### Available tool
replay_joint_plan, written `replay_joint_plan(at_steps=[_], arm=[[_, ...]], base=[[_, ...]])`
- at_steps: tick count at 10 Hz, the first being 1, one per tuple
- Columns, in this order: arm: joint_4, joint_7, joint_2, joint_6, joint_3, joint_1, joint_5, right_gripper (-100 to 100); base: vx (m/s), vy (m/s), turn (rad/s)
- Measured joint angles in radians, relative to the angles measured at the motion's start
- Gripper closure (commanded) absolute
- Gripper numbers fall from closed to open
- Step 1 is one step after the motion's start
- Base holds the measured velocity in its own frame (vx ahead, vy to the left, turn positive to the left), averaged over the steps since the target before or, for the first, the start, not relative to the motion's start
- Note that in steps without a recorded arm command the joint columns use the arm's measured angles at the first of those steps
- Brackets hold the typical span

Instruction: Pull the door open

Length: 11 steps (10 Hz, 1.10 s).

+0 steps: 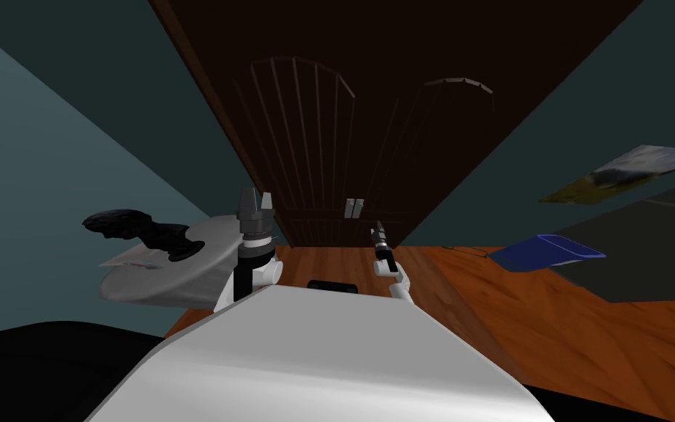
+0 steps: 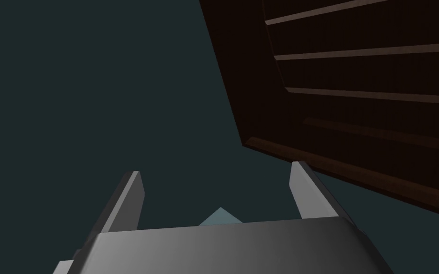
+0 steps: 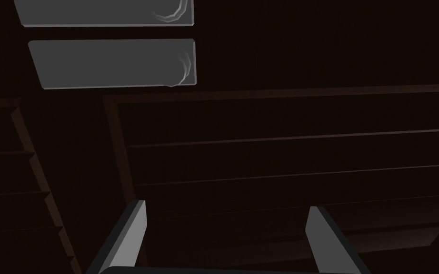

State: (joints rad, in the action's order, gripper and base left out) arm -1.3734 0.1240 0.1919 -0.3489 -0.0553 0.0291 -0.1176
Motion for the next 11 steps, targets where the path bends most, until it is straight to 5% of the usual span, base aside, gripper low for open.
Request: replay_joint_plan(at_steps=[9,11], arm=[[0.191,-0.006,0.031,0.021,-0.023,-0.11,-0.002,-100],[0.184,-0.007,0.041,0.032,-0.008,-0.098,-0.005,-100]], base=[[0.127,0.013,0.044],[-0.053,-0.037,-0.081]])
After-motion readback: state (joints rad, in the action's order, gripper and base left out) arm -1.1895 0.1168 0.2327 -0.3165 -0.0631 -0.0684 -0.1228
